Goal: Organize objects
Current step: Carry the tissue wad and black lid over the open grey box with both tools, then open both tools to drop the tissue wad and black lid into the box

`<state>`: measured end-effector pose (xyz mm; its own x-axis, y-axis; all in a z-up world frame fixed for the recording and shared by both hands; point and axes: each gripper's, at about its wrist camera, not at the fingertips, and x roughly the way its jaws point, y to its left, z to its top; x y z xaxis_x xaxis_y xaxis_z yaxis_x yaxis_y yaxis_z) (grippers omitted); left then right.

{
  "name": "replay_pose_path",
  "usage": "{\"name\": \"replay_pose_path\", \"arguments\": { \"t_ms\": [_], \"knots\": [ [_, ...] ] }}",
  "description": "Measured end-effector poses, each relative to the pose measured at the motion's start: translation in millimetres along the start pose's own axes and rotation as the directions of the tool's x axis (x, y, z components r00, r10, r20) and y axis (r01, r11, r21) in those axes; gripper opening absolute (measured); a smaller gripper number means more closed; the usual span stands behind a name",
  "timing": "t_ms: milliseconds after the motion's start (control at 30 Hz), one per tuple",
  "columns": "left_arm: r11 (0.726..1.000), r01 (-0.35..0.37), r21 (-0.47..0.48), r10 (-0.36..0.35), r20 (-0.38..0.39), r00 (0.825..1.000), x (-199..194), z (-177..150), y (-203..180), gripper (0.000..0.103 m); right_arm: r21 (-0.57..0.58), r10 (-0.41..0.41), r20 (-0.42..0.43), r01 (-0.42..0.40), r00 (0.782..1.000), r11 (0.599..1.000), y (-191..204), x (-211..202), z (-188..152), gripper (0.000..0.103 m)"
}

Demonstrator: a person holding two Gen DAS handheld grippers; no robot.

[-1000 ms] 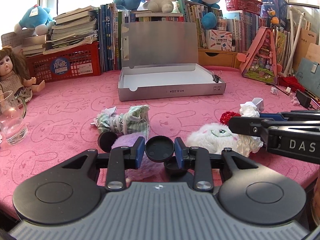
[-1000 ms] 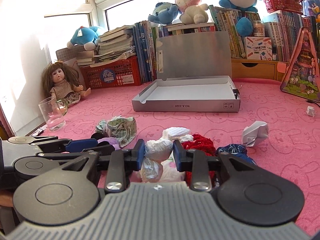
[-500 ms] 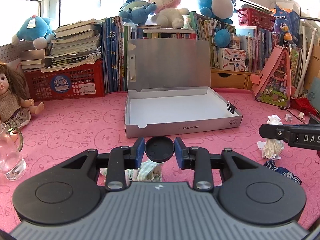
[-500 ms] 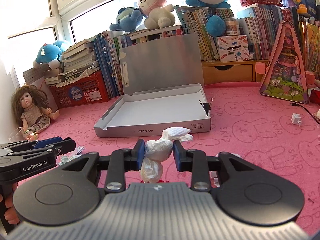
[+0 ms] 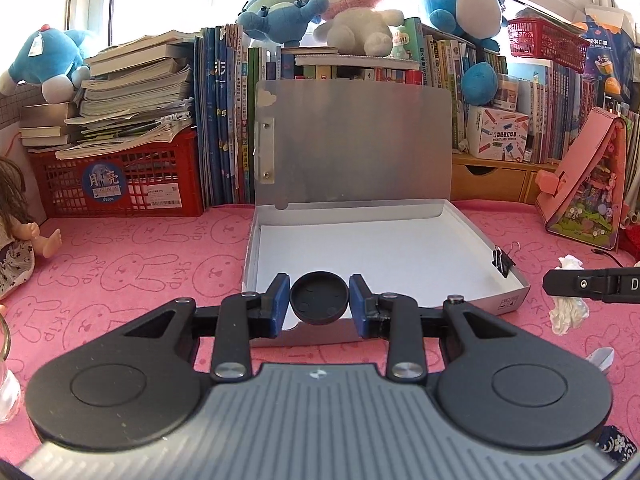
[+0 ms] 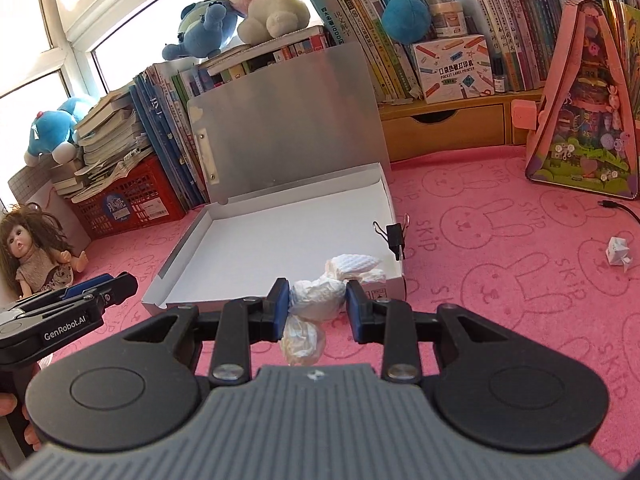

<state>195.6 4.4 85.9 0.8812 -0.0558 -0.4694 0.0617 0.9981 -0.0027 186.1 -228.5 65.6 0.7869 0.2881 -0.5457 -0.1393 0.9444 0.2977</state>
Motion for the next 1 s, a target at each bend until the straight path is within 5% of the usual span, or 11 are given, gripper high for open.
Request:
{"name": "replay_pose_path", "arguments": {
  "t_ms": [500,900,1000],
  "knots": [
    [1.000,-0.023,-0.008,0.021,-0.121,0.992,102.4,22.0,-7.1,0.037,0.068,-0.018,-0.071,0.023,0.997,0.997,-8.0,83.3,33.2,0.035],
    [0.999,-0.032,0.010,0.033,-0.181,0.983,133.9,12.2,-11.2,0.038,0.089,-0.028,-0.111,0.038,0.993,0.995,-14.1,111.1,27.1,0.037],
    [1.000,-0.030,0.006,0.031,-0.203,0.979,135.6,11.6,-10.6,0.039,0.091,-0.027,-0.101,0.036,0.995,0.995,-13.3,110.3,25.6,0.059]
  ]
}}
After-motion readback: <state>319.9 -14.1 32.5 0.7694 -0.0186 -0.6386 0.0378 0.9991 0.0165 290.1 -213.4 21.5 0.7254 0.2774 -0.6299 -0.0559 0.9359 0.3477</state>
